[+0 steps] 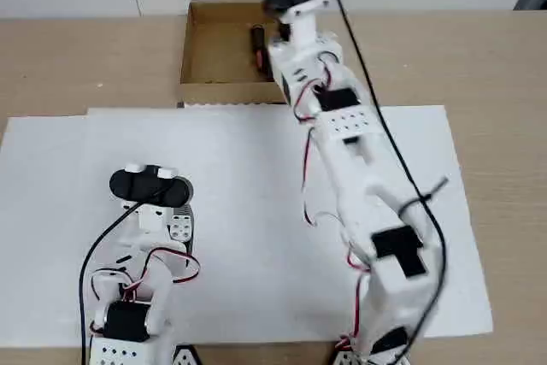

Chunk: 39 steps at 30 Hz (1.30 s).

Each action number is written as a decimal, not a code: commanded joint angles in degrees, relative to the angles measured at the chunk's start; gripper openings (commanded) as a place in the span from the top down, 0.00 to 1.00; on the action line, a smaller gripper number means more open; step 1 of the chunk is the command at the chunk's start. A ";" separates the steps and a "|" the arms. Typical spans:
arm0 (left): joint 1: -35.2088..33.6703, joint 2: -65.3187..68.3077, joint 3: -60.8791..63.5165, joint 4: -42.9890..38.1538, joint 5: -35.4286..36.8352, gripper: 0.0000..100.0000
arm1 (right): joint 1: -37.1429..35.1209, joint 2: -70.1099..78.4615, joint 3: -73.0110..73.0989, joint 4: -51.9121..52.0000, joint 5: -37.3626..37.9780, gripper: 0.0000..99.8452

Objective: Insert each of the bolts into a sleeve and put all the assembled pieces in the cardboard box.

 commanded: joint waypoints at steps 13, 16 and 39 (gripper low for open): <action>-0.26 -0.70 -0.22 0.44 -0.18 0.99 | -5.67 16.66 -20.92 -1.98 12.22 1.00; -0.26 -0.70 -0.22 0.44 -0.18 0.99 | -6.73 17.01 -20.92 -1.63 12.48 1.00; -0.26 -0.70 -0.22 0.44 -0.18 0.99 | -6.73 12.79 -21.01 1.71 12.31 1.00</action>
